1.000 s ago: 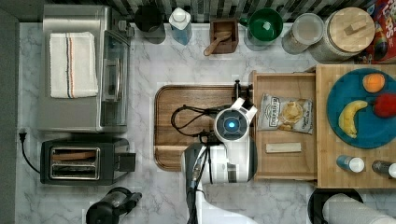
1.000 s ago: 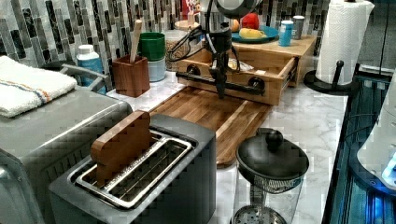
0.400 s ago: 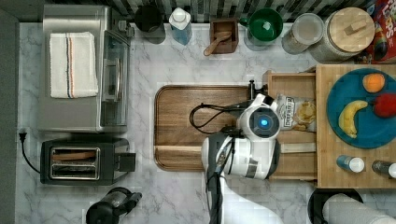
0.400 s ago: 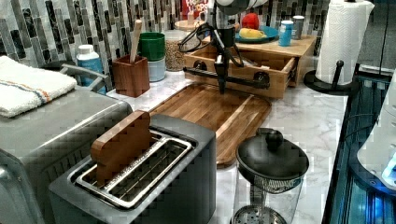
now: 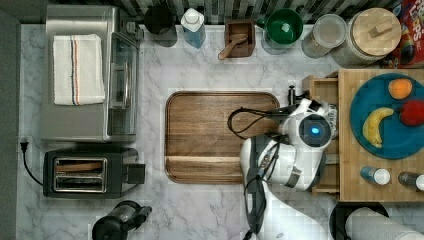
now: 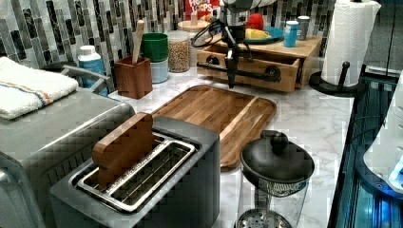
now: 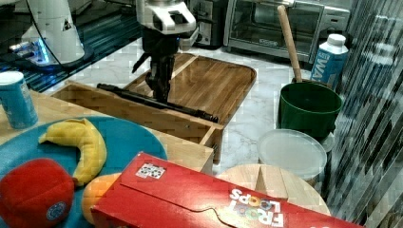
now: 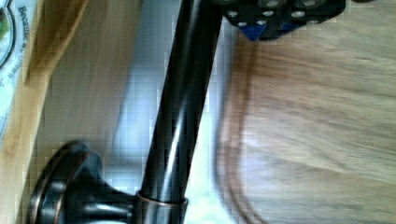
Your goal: Close the drawer.
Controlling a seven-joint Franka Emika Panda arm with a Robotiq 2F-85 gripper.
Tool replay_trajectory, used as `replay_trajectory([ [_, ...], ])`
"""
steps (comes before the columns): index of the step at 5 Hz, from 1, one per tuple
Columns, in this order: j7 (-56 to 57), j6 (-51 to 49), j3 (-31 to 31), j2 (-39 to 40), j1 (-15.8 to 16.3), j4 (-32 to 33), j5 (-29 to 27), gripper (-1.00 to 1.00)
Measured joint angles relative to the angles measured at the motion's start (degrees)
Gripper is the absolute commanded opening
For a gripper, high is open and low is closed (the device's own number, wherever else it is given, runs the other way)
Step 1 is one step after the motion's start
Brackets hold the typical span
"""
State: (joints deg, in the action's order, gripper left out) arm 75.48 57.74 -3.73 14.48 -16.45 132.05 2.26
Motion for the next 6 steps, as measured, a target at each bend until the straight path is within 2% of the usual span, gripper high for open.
replay_trajectory([
  [2,2.1,1.9,-4.3,3.0,-2.1,-3.7,0.1,-1.0],
  [6,2.1,0.7,-4.6,3.9,-1.5,-5.3,2.5,-1.0],
])
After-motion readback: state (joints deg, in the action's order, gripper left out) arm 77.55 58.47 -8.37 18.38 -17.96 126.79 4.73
